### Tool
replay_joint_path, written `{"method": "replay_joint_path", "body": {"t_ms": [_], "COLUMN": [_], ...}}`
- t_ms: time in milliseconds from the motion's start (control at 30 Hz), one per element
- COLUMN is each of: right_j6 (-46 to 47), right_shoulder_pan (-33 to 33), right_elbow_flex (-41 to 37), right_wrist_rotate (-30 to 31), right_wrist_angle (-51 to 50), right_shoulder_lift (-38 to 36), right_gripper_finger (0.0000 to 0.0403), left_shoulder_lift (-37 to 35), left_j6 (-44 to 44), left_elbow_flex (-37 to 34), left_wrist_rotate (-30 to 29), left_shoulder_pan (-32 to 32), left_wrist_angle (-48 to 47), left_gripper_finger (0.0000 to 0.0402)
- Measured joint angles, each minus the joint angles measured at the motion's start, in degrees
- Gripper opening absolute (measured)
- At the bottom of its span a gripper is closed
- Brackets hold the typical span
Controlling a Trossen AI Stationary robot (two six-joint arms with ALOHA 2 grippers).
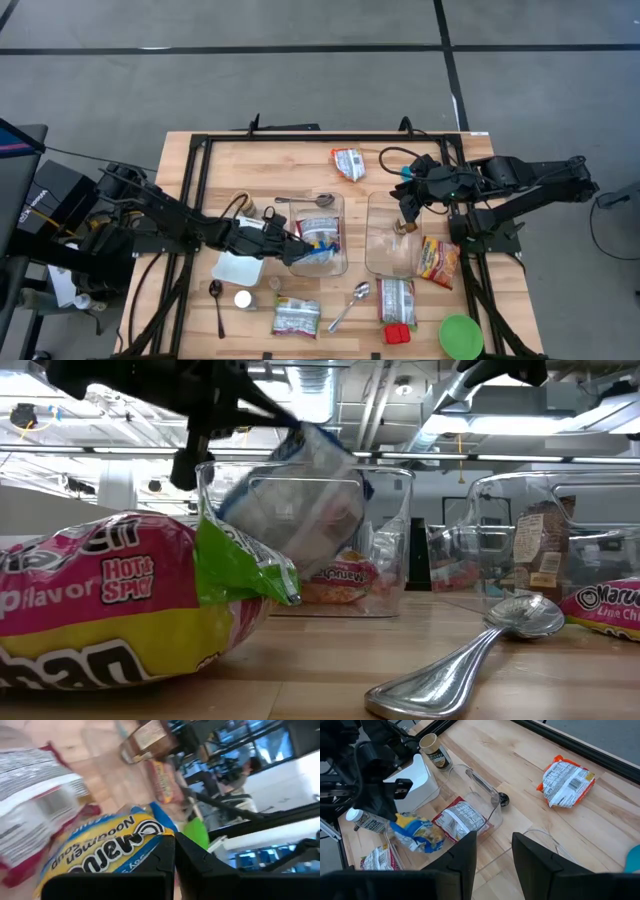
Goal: Pick & Place Food Item
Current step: Put the blue noodle pack into the left transparent bin
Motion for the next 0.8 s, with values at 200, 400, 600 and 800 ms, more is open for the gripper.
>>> {"method": "replay_joint_path", "body": {"t_ms": [200, 400, 600, 800], "right_j6": [0.0, 0.0, 0.0, 0.0], "right_shoulder_pan": [0.0, 0.0, 0.0, 0.0], "right_elbow_flex": [0.0, 0.0, 0.0, 0.0], "right_wrist_rotate": [0.0, 0.0, 0.0, 0.0], "right_wrist_angle": [0.0, 0.0, 0.0, 0.0], "right_shoulder_lift": [0.0, 0.0, 0.0, 0.0], "right_gripper_finger": [0.0119, 0.0119, 0.0119, 0.0119], "left_shoulder_lift": [0.0, 0.0, 0.0, 0.0], "left_j6": [-1.0, -1.0, -1.0, -0.6], "left_elbow_flex": [0.0, 0.0, 0.0, 0.0], "left_wrist_rotate": [-4.4, -6.9, -9.5, -9.1], "left_shoulder_pan": [0.0, 0.0, 0.5, 1.7], "left_wrist_angle": [-0.7, -2.5, -3.9, -4.0], "left_gripper_finger": [0.0000, 0.0000, 0.0000, 0.0000]}}
